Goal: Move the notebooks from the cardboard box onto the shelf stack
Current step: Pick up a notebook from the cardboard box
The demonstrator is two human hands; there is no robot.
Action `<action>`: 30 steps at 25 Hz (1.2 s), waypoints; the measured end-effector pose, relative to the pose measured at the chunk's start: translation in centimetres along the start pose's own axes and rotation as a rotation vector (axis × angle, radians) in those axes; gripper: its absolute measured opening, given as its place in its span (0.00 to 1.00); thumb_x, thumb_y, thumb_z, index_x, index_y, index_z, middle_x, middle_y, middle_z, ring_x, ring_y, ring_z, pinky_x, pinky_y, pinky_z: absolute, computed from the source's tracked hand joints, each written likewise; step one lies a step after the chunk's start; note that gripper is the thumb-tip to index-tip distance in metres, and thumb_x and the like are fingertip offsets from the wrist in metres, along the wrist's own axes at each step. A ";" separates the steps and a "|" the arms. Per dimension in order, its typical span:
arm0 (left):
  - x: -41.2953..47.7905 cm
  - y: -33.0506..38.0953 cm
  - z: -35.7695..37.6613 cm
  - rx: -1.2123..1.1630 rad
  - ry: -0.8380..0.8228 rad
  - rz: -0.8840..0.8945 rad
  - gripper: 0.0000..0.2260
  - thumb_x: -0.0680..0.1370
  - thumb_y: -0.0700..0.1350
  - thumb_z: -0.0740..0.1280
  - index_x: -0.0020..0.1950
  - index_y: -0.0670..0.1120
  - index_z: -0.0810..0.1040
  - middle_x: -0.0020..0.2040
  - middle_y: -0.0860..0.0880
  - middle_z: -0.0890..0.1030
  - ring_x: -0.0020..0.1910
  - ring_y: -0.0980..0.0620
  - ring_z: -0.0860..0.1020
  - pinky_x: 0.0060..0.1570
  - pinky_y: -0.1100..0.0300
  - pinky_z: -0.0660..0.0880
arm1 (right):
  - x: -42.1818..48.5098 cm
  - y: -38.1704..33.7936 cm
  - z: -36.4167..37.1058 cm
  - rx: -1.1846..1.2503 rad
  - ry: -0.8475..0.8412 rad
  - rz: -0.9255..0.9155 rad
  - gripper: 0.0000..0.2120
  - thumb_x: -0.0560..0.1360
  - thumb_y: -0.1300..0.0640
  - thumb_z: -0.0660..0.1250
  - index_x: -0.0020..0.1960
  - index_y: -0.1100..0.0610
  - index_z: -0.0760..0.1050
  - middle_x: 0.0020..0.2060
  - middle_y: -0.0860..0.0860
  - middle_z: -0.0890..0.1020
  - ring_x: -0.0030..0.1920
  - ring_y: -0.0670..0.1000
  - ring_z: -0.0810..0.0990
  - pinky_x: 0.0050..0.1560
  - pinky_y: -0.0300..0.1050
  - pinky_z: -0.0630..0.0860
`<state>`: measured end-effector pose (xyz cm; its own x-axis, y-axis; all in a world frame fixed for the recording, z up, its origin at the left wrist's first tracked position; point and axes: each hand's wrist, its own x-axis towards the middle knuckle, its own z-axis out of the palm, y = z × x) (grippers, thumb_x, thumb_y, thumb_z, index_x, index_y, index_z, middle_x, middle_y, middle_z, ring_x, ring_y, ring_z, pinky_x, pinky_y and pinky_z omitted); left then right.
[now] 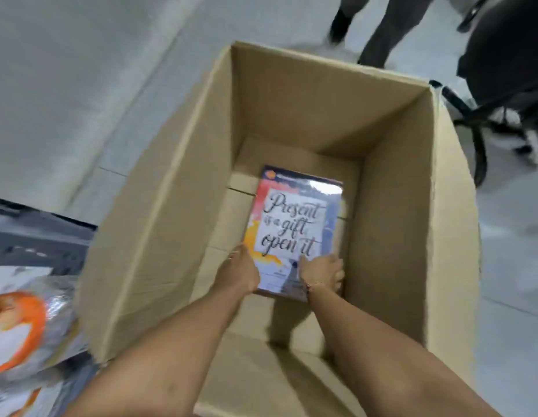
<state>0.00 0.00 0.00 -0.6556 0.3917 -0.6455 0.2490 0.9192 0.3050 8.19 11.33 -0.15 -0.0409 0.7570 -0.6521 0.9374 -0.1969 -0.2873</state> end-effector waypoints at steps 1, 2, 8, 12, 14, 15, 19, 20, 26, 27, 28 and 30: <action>0.6 -0.4 0.4 0.026 -0.021 -0.086 0.20 0.78 0.42 0.59 0.69 0.40 0.64 0.68 0.38 0.71 0.67 0.40 0.72 0.64 0.50 0.70 | 0.4 0.2 0.3 -0.002 -0.036 0.063 0.36 0.73 0.46 0.67 0.71 0.64 0.56 0.72 0.60 0.61 0.72 0.61 0.59 0.71 0.57 0.61; 1.1 -0.3 0.7 0.023 -0.032 -0.153 0.22 0.79 0.43 0.59 0.71 0.39 0.61 0.70 0.38 0.69 0.68 0.40 0.70 0.65 0.50 0.69 | 1.0 0.5 0.7 0.013 -0.045 0.089 0.35 0.73 0.47 0.67 0.70 0.64 0.56 0.70 0.60 0.63 0.70 0.61 0.61 0.69 0.57 0.64; 1.8 0.9 1.3 0.001 0.029 -0.344 0.17 0.77 0.43 0.63 0.64 0.40 0.69 0.65 0.40 0.73 0.64 0.39 0.73 0.61 0.47 0.72 | 1.2 1.5 2.0 0.077 0.002 0.112 0.29 0.74 0.53 0.68 0.67 0.64 0.60 0.67 0.61 0.66 0.67 0.61 0.65 0.65 0.58 0.70; 0.2 0.7 -0.2 0.139 0.015 -0.269 0.14 0.76 0.38 0.63 0.61 0.39 0.74 0.63 0.39 0.75 0.62 0.40 0.75 0.59 0.50 0.74 | 0.1 1.5 0.9 0.168 0.136 0.167 0.22 0.73 0.63 0.65 0.63 0.64 0.62 0.66 0.61 0.66 0.68 0.61 0.63 0.66 0.57 0.65; -1.1 0.8 -1.3 0.196 0.036 -0.176 0.12 0.77 0.36 0.62 0.60 0.38 0.76 0.62 0.39 0.77 0.61 0.40 0.76 0.58 0.51 0.75 | -1.1 1.5 0.1 0.237 0.186 0.152 0.21 0.72 0.66 0.65 0.62 0.64 0.63 0.66 0.61 0.68 0.68 0.61 0.63 0.67 0.58 0.62; -2.0 0.9 -2.1 0.197 0.070 -0.141 0.12 0.77 0.35 0.62 0.59 0.38 0.77 0.61 0.39 0.78 0.60 0.40 0.77 0.57 0.51 0.75 | -2.2 1.2 -0.2 0.271 0.219 0.121 0.21 0.71 0.67 0.65 0.62 0.64 0.64 0.65 0.61 0.68 0.68 0.62 0.63 0.67 0.59 0.61; -8.4 1.9 -8.0 0.116 0.282 0.063 0.13 0.76 0.31 0.60 0.57 0.39 0.78 0.58 0.39 0.79 0.58 0.40 0.78 0.55 0.49 0.75 | -7.6 -0.5 -2.0 0.477 0.365 -0.004 0.19 0.72 0.66 0.66 0.61 0.65 0.66 0.63 0.64 0.69 0.66 0.64 0.64 0.65 0.62 0.62; -10.8 1.8 -9.8 0.074 0.363 0.129 0.13 0.76 0.31 0.60 0.57 0.41 0.78 0.57 0.40 0.79 0.57 0.39 0.78 0.55 0.48 0.74 | -9.3 -0.9 -2.6 0.572 0.401 -0.086 0.20 0.72 0.65 0.67 0.62 0.67 0.66 0.62 0.65 0.69 0.66 0.65 0.65 0.64 0.62 0.64; -28.6 -3.4 -22.1 0.089 1.247 0.342 0.14 0.75 0.43 0.62 0.58 0.44 0.78 0.44 0.46 0.81 0.41 0.45 0.82 0.40 0.56 0.78 | -26.4 -10.2 -8.0 1.252 0.199 -0.835 0.23 0.70 0.58 0.69 0.60 0.61 0.64 0.54 0.58 0.75 0.55 0.47 0.77 0.51 0.32 0.72; -32.6 -4.9 -24.3 0.110 1.398 0.349 0.16 0.76 0.47 0.60 0.61 0.42 0.77 0.43 0.46 0.81 0.39 0.47 0.82 0.38 0.57 0.78 | -30.7 -12.2 -9.2 1.308 0.039 -0.973 0.27 0.67 0.50 0.69 0.61 0.61 0.65 0.56 0.59 0.75 0.56 0.49 0.77 0.52 0.31 0.73; -36.3 -6.5 -26.1 0.161 1.516 0.315 0.18 0.78 0.48 0.58 0.61 0.41 0.77 0.43 0.46 0.82 0.38 0.49 0.81 0.39 0.57 0.78 | -35.1 -13.8 -10.4 1.297 -0.101 -1.114 0.34 0.65 0.45 0.67 0.64 0.63 0.65 0.60 0.62 0.74 0.59 0.55 0.76 0.55 0.34 0.73; -43.4 -8.6 -29.1 0.283 1.709 0.139 0.17 0.79 0.47 0.58 0.58 0.40 0.81 0.44 0.47 0.84 0.41 0.55 0.77 0.46 0.61 0.72 | -42.9 -15.7 -12.6 1.258 -0.061 -1.364 0.38 0.67 0.42 0.67 0.67 0.68 0.65 0.62 0.67 0.73 0.62 0.61 0.73 0.61 0.48 0.73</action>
<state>5.54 -26.10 45.80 -0.5256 0.1535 0.8368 0.3488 0.9360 0.0473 -0.41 -10.21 41.12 -0.4902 0.7544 0.4365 -0.5259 0.1434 -0.8384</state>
